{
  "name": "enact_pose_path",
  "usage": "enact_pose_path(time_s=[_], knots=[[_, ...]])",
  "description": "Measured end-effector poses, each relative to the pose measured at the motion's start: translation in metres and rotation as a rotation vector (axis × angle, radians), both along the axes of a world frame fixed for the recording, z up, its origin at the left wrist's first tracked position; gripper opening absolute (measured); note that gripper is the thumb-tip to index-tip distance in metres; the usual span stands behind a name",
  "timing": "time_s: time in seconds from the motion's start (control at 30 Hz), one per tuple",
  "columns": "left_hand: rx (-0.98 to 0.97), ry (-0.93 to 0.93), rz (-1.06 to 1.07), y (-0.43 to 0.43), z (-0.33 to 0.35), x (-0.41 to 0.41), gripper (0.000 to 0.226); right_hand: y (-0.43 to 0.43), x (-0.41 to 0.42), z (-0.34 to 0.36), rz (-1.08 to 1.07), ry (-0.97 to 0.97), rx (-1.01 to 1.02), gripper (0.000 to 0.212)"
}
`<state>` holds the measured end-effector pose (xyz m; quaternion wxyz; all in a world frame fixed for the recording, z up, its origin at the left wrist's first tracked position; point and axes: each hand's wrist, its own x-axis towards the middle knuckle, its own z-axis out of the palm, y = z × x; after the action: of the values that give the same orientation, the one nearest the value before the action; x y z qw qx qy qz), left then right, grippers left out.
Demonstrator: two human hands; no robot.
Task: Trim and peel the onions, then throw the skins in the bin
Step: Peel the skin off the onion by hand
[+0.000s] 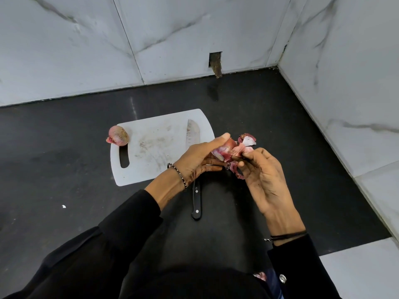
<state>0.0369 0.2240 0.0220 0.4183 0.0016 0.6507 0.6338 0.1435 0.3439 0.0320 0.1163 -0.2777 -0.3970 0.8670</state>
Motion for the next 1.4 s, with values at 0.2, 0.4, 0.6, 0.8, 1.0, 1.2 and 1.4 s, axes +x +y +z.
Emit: enact_pose_path(time_s=[0.2,0.4,0.6,0.8,1.0,1.2,1.4], knots=[[-0.056,0.007,-0.042,-0.002,-0.003,0.004,0.054,0.000,-0.003,0.005,-0.027,0.003,-0.054,0.019],[0.014,-0.122,0.082,-0.003,-0.004,0.004,0.053,0.007,-0.001,0.005,-0.118,-0.039,-0.172,0.027],[0.095,-0.210,0.151,-0.007,-0.001,-0.001,0.051,0.013,0.001,0.001,-0.190,-0.088,-0.175,0.034],[0.126,-0.298,0.193,-0.011,-0.002,-0.004,0.061,0.021,0.003,-0.002,-0.281,-0.122,-0.102,0.029],[0.157,-0.388,0.178,-0.018,-0.005,-0.005,0.069,0.026,0.005,-0.005,-0.390,-0.106,-0.053,0.024],[0.178,-0.440,0.171,-0.019,-0.005,-0.004,0.069,0.030,0.006,-0.015,-0.336,-0.228,0.305,0.014],[0.247,-0.481,0.202,-0.014,0.001,-0.003,0.078,0.019,0.014,-0.019,-0.048,-0.333,0.910,0.027]])
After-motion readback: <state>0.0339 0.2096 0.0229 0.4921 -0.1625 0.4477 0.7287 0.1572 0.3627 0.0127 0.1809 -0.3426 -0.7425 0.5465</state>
